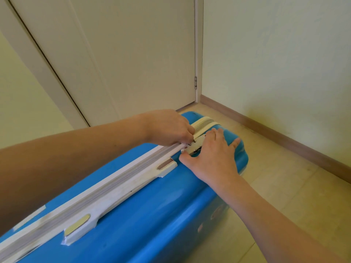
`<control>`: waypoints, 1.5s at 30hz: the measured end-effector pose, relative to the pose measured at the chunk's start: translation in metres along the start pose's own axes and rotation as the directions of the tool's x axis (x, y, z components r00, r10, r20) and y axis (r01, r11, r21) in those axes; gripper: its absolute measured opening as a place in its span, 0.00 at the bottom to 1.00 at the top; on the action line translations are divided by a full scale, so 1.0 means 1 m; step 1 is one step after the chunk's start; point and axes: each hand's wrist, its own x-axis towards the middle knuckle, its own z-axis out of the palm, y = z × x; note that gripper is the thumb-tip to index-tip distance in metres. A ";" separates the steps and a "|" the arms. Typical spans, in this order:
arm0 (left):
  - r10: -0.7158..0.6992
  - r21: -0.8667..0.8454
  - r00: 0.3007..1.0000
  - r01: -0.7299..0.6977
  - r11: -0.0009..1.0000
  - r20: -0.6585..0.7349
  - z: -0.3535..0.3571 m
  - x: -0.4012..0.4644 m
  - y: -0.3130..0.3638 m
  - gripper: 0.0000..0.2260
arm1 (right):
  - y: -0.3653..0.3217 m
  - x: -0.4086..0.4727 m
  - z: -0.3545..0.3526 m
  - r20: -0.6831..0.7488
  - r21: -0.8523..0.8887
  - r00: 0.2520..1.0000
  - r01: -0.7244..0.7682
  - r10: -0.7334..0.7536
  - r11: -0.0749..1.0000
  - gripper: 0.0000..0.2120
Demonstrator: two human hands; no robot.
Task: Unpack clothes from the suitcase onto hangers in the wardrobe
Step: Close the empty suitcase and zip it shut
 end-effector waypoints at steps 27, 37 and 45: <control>-0.736 -0.995 0.677 0.071 0.067 -0.002 0.051 -0.008 0.031 0.03 | -0.003 -0.002 -0.003 0.014 -0.001 1.000 -0.007 0.007 1.000 0.43; -0.723 -0.998 0.691 -0.040 -0.045 0.005 0.051 -0.010 0.032 0.06 | -0.004 0.000 -0.001 -0.002 0.007 1.000 -0.009 0.009 1.000 0.40; -0.692 -0.999 0.721 -0.019 -0.050 0.021 0.056 -0.008 0.028 0.05 | -0.004 0.000 -0.003 0.012 -0.007 1.000 -0.017 0.017 1.000 0.40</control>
